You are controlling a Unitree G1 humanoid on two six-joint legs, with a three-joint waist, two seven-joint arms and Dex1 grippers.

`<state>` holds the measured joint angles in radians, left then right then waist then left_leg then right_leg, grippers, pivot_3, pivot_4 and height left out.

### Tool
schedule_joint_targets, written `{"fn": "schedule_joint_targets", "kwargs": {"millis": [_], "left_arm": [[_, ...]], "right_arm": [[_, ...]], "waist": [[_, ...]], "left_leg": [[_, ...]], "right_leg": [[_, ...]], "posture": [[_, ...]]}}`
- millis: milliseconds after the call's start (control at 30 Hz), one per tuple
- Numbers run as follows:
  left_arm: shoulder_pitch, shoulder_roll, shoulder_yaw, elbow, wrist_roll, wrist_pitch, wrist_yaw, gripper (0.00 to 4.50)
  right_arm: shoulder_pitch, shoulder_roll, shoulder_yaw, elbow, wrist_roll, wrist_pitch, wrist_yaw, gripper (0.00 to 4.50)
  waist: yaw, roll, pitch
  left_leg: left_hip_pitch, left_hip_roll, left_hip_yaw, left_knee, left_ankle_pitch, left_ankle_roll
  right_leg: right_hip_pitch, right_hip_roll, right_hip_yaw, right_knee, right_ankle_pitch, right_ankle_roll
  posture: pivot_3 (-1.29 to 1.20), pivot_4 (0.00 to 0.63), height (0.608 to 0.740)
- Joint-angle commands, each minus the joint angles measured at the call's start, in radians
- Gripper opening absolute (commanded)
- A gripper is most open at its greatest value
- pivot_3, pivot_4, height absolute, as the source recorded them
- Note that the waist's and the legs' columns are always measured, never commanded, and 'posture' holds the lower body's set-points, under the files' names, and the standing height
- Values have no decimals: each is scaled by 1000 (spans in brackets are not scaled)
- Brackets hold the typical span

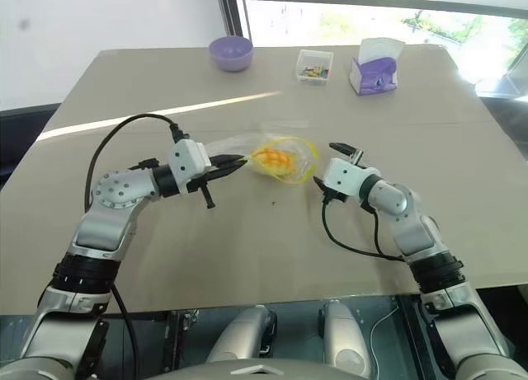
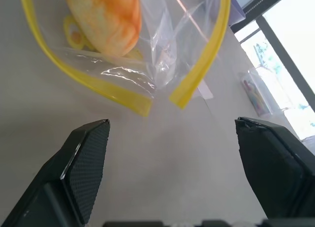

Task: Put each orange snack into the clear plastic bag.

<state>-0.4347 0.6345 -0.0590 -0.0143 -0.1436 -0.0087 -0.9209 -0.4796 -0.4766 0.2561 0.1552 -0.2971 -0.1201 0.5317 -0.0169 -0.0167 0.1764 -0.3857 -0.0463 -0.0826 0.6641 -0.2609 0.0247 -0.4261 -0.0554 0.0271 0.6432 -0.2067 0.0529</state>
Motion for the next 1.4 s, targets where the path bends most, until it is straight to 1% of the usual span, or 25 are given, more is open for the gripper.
{"fn": "schedule_joint_targets", "kwargs": {"millis": [33,333,400,433,467,533,567,600,667,700,967,1100,1233,1400], "left_arm": [[-5,0,12,-34,-12,-17,1,0],[12,4,14,-45,-10,-19,0,0],[19,5,16,-51,-10,-18,2,0],[22,6,17,-53,-10,-18,2,0],[26,8,19,-55,-10,-18,3,0],[31,10,21,-58,-9,-18,4,0],[33,11,22,-58,-9,-18,5,0],[32,11,22,-57,-8,-18,6,0],[34,12,24,-58,-8,-18,7,0],[34,13,24,-58,-7,-20,8,0],[30,9,26,-52,-1,-29,15,0],[-4,-10,35,-33,3,-34,49,0],[-92,-52,52,20,7,-47,116,0],[-231,-131,54,119,18,-63,205,0]], "right_arm": [[-64,21,9,49,-13,-72,-27,4428],[-159,46,14,197,3,-199,-20,4428],[-163,45,12,204,15,-213,-5,3914],[-163,44,11,207,21,-216,2,3804],[-161,43,10,206,27,-218,12,3280],[-158,42,9,206,34,-221,23,2492],[-157,39,11,206,34,-225,29,1984],[-157,37,12,206,35,-228,33,1625],[-154,36,6,201,38,-228,34,630],[-154,33,5,202,39,-230,35,65],[-155,20,-2,210,31,-223,28,65],[-187,-10,-42,232,13,-204,-23,65],[-234,-85,-90,241,-21,-199,-91,65],[-268,-171,-147,202,-55,-185,-172,65]], "waist": [[-1,0,0],[0,0,0],[0,0,0],[-1,0,0],[-1,0,0],[-1,0,0],[-1,0,0],[-1,0,0],[-1,0,0],[-1,0,0],[-1,0,0],[0,0,0],[4,0,0],[3,0,0]], "left_leg": [[0,0,0,0,0,0],[0,0,0,0,1,-1],[0,0,0,0,1,-1],[0,0,0,0,1,-1],[0,0,0,0,1,-1],[0,0,0,0,1,-1],[0,0,0,0,0,-1],[0,0,0,0,0,-1],[0,0,0,0,0,-1],[0,0,0,0,0,-1],[0,0,0,0,0,-1],[0,0,0,0,0,-1],[-1,-1,0,0,1,-1],[-1,-1,0,1,2,-4]], "right_leg": [[0,0,0,0,0,0],[0,0,0,0,0,0],[0,0,0,0,0,0],[0,0,0,0,0,0],[0,0,0,0,0,0],[0,0,0,0,0,0],[0,0,0,0,0,0],[0,0,0,0,0,0],[0,0,0,0,0,0],[0,0,0,0,0,0],[0,0,0,0,0,0],[0,0,0,0,0,0],[-1,0,0,0,0,0],[-1,0,0,0,0,0]], "posture": [[0,150,740],[0,150,740],[0,150,740],[0,150,740],[0,150,740],[0,150,740],[0,150,740],[0,150,740],[0,150,740],[0,150,740],[0,150,740],[0,150,740],[0,150,740],[0,150,740]]}}
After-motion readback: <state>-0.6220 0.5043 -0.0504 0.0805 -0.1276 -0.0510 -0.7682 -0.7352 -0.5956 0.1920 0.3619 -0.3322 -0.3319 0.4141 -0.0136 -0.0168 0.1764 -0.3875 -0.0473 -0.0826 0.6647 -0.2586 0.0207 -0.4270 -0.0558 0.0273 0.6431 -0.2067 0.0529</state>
